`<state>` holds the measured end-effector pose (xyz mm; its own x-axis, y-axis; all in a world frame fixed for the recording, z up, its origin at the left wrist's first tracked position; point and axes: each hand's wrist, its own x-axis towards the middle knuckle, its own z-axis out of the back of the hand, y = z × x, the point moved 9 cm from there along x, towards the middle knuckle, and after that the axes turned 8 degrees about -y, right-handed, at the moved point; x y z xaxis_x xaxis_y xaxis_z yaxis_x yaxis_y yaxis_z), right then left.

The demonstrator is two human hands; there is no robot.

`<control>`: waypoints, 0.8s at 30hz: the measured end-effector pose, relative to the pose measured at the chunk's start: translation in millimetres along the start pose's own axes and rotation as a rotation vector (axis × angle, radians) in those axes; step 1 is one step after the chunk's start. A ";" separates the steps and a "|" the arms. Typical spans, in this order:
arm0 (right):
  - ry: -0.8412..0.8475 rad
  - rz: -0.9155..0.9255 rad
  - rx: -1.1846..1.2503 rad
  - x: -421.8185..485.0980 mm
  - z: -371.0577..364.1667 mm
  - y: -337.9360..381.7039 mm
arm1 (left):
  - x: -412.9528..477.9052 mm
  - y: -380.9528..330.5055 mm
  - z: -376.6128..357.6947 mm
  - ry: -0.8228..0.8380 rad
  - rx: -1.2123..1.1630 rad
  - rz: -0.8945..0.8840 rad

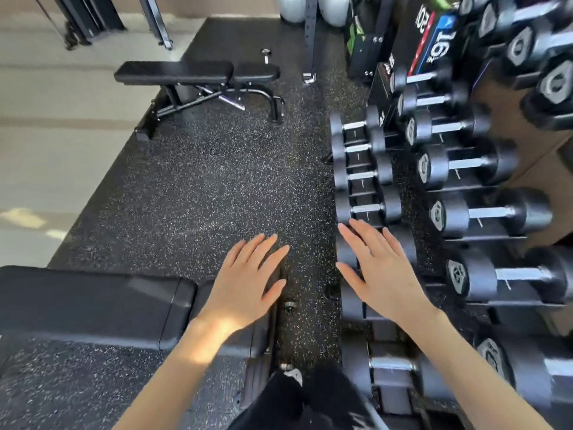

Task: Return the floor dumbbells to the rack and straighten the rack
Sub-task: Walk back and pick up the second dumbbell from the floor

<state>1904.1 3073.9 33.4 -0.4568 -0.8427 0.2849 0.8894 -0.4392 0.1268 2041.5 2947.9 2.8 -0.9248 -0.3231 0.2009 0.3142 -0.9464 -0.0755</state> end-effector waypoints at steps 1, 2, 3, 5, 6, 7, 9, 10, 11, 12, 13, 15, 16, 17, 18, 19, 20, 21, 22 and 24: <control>-0.014 -0.001 0.002 10.2 0.0 -4.6 | 8.8 1.3 -0.6 -0.008 -0.017 -0.002; -0.014 -0.003 0.003 17.9 -2.5 -9.3 | 16.0 1.3 -2.1 -0.011 -0.035 -0.002; -0.001 -0.004 0.002 24.1 -7.1 -14.1 | 22.3 0.6 -4.5 -0.014 -0.051 0.001; 0.040 -0.004 0.002 35.6 -20.9 -25.5 | 37.1 0.2 -14.3 -0.011 -0.067 0.007; 0.064 -0.005 0.003 40.8 -29.2 -32.5 | 45.1 0.4 -21.0 -0.001 -0.067 0.009; 0.088 -0.009 0.003 46.4 -37.8 -40.6 | 54.1 1.4 -28.3 0.009 -0.062 0.010; 0.128 -0.009 -0.005 58.7 -54.9 -58.6 | 74.8 5.3 -41.4 0.020 -0.047 0.012; 0.148 -0.005 -0.009 66.0 -62.8 -68.1 | 87.3 8.1 -46.7 0.023 -0.041 0.019; 0.163 -0.003 -0.008 74.9 -69.2 -78.1 | 101.6 11.0 -50.5 0.029 -0.036 0.031; 0.169 -0.002 -0.004 84.7 -73.6 -87.8 | 117.1 13.3 -53.3 0.038 -0.033 0.039; 0.173 0.001 0.002 94.7 -76.3 -96.8 | 133.1 13.8 -55.4 0.044 -0.032 0.040; 0.172 0.009 0.013 117.3 -78.8 -114.1 | 168.1 14.1 -58.8 0.050 -0.029 0.031; 0.163 0.013 0.018 129.2 -78.3 -122.1 | 185.1 14.0 -59.9 0.047 -0.027 0.024; 0.152 0.017 0.025 141.0 -77.8 -129.6 | 200.6 13.4 -60.7 0.043 -0.027 0.014; 0.139 0.020 0.033 152.4 -77.3 -136.9 | 214.2 12.8 -61.1 0.040 -0.025 0.001; 0.127 0.025 0.036 164.1 -76.6 -143.7 | 226.6 13.5 -61.1 0.035 -0.016 -0.011; 0.117 0.034 0.033 176.1 -75.5 -149.8 | 237.9 16.1 -61.2 0.030 -0.003 -0.019; 0.108 0.044 0.026 187.9 -74.4 -155.1 | 248.0 19.9 -60.6 0.025 0.009 -0.019; 0.098 0.052 0.022 198.5 -72.5 -159.3 | 256.5 24.5 -59.5 0.020 0.014 -0.014; 0.081 0.049 0.043 215.0 -69.3 -164.6 | 269.0 35.4 -57.9 0.021 0.006 0.014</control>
<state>1658.2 2943.5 8.0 -0.4115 -0.8859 0.2141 0.9097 -0.3848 0.1561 1791.5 2827.9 -2.4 -0.9245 -0.3363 0.1796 0.3284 -0.9417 -0.0726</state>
